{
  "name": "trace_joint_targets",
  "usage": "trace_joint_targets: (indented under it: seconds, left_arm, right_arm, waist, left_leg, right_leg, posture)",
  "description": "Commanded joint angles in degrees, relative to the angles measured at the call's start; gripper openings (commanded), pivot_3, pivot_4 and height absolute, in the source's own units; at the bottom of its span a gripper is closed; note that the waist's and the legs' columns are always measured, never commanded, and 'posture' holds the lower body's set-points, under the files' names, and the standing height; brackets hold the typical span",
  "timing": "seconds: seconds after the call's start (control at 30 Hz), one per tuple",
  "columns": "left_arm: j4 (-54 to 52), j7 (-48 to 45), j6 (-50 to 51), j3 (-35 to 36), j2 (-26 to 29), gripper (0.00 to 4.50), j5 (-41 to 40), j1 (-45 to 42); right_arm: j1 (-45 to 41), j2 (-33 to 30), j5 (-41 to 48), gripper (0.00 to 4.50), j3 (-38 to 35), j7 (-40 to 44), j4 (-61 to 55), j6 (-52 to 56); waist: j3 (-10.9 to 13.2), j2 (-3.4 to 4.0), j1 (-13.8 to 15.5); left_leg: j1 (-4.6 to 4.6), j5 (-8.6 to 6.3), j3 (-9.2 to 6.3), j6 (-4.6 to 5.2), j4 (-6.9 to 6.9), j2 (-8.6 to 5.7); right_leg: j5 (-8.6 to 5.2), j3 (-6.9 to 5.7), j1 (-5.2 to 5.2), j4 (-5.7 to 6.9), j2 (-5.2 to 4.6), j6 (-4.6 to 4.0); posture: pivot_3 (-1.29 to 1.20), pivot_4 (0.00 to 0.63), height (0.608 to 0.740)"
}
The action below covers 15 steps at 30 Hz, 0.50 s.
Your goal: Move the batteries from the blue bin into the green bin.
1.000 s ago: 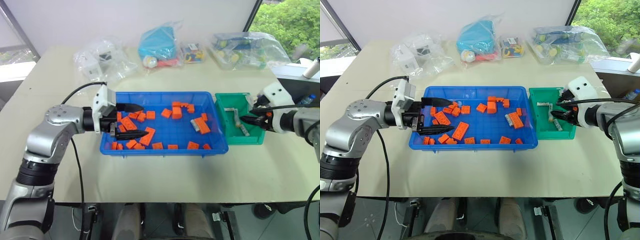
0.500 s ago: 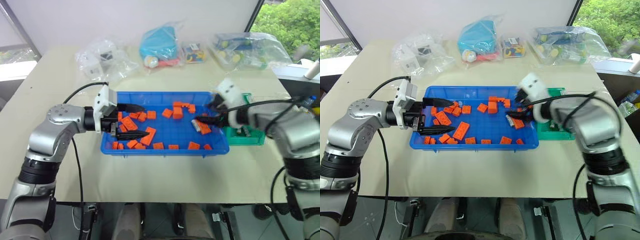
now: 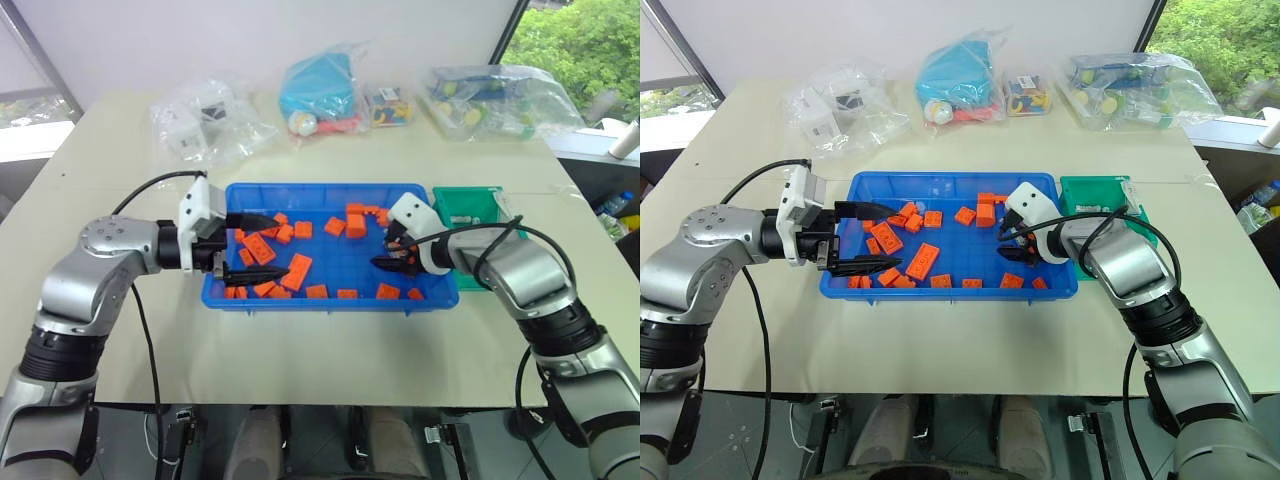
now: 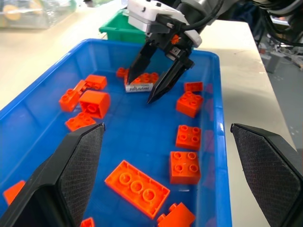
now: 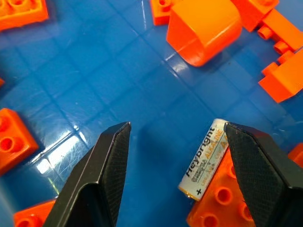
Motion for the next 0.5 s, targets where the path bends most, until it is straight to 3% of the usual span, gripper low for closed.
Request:
trace_joint_targets:
  seconds: [0.03, 0.5]
  left_arm:
    - [-1.91, 0.44, -0.19, 1.81, 0.42, 4.50, -0.90, -0.60]
    - [-0.52, 0.26, -0.91, 1.00, -0.03, 4.50, -0.54, -1.79]
  right_arm:
    - [0.26, -0.59, -1.28, 3.21, 0.11, 0.20, -0.80, -1.16]
    - [1.80, 1.18, -3.87, 3.21, 2.05, -0.27, -0.99, -0.13]
  waist:
    - [0.00, 0.00, -0.02]
    - [-0.01, -0.01, 0.04]
  left_leg:
    - [0.00, 0.00, 0.00, 0.00, 0.00, 0.00]
    - [0.02, 0.00, 0.00, 0.00, 0.01, 0.00]
  right_leg:
    - [0.00, 0.00, 0.00, 0.00, 0.00, 0.00]
    - [0.00, 0.00, 0.02, 0.00, 0.00, 0.00]
  posture:
    - [0.00, 0.150, 0.736]
    - [0.00, 0.150, 0.736]
